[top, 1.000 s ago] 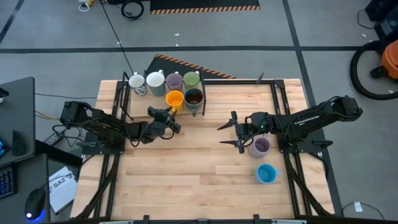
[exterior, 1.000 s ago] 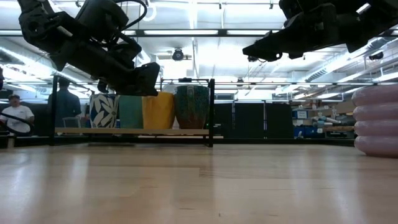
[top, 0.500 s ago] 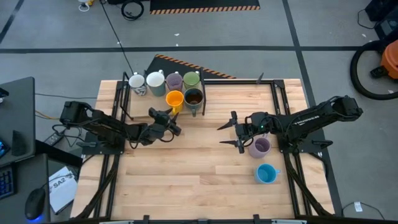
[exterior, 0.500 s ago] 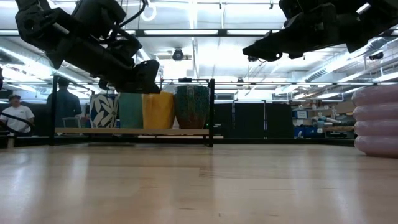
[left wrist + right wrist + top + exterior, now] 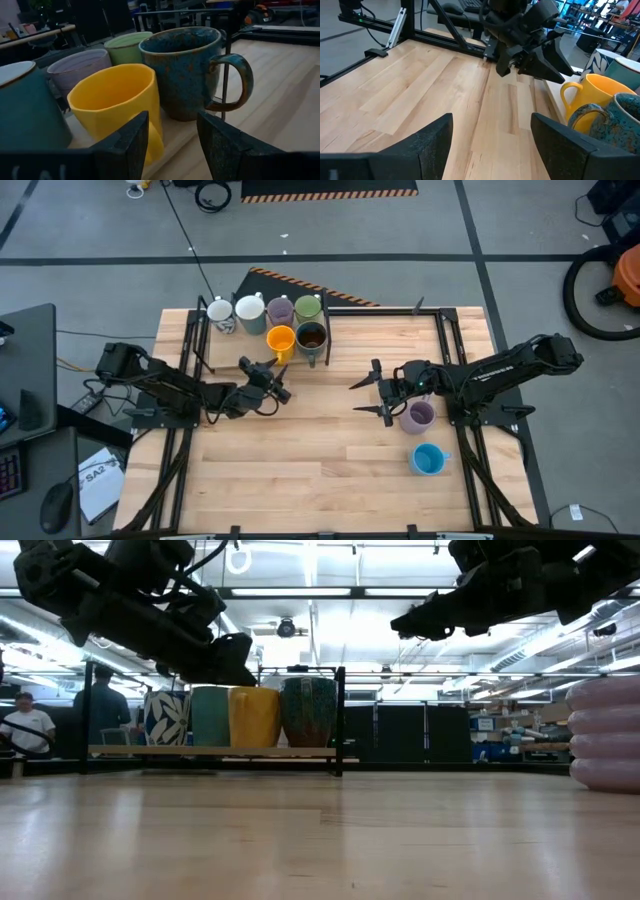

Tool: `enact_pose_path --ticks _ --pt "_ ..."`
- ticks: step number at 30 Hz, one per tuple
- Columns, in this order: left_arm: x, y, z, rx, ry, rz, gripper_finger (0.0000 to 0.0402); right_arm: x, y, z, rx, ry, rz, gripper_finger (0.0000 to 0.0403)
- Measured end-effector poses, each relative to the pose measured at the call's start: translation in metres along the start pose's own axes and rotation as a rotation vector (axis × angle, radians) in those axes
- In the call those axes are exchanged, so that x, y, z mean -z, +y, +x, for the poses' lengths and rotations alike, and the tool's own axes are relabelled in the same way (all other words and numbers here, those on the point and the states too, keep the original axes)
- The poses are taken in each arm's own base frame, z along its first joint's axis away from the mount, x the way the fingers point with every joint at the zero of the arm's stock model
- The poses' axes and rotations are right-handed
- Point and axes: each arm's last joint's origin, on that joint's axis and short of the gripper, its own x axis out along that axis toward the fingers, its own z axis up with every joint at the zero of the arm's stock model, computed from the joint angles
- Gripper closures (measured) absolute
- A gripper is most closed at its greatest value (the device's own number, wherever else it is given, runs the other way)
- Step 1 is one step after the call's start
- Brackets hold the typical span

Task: Place coffee mugs
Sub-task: Put the yellow mug on the shelf

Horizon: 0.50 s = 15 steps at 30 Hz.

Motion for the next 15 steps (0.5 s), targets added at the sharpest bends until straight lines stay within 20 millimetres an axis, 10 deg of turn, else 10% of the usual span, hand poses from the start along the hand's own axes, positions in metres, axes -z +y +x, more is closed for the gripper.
enact_pose_path --ticks 15 --pt "-0.001 -0.006 -0.025 0.029 -0.009 -0.022 0.0228 0.0 0.001 0.0 -0.007 0.007 0.011 0.0129"
